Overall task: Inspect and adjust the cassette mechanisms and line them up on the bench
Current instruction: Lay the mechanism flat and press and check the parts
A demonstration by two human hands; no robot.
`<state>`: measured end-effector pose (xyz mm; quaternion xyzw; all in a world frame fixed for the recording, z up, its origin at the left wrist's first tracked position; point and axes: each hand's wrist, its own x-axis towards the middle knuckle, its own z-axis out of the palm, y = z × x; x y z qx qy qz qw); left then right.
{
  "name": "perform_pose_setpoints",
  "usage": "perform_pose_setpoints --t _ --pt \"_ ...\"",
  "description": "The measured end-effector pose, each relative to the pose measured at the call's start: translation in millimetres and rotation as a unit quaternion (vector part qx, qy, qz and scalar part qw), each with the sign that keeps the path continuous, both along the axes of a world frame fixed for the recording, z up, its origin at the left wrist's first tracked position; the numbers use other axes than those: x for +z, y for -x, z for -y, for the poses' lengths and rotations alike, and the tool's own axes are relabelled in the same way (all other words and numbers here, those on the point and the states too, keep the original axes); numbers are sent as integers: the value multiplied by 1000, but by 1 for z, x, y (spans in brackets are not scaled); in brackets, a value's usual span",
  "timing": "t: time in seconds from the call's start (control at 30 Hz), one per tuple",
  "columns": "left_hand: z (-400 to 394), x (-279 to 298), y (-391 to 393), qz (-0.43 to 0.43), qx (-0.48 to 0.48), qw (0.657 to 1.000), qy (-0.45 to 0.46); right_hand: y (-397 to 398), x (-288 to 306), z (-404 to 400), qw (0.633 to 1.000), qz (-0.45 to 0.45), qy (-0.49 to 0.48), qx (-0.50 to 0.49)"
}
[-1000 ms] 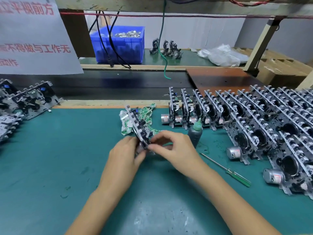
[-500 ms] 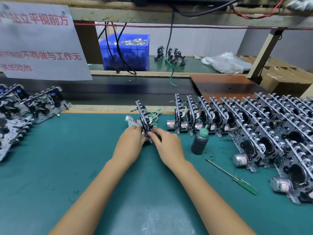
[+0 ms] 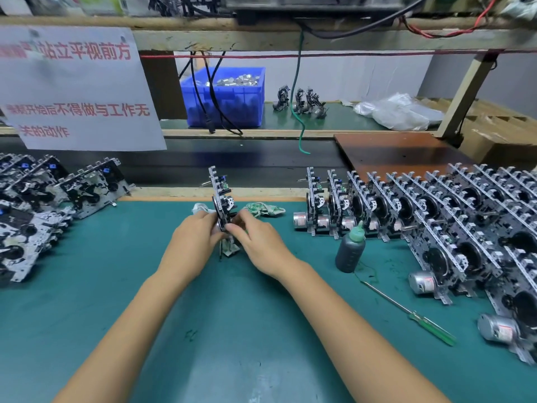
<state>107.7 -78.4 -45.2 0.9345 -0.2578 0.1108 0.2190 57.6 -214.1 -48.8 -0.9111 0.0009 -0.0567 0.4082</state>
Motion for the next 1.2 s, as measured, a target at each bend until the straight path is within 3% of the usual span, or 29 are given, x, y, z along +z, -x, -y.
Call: perform_pose_setpoints --t 0.17,0.27,0.43,0.73,1.2 --pt "27 25 10 2 -88 995 57 24 8 13 980 142 29 -139" --pt "51 27 15 -59 -132 989 38 40 1 26 968 111 76 -210" --pt "65 -4 21 -98 -147 984 27 51 -14 36 969 26 99 -226" --pt "90 -24 0 -62 -119 990 46 25 -23 39 946 -35 169 -273" --pt "103 -22 -15 -87 -99 991 -26 29 -29 34 931 79 106 -340"
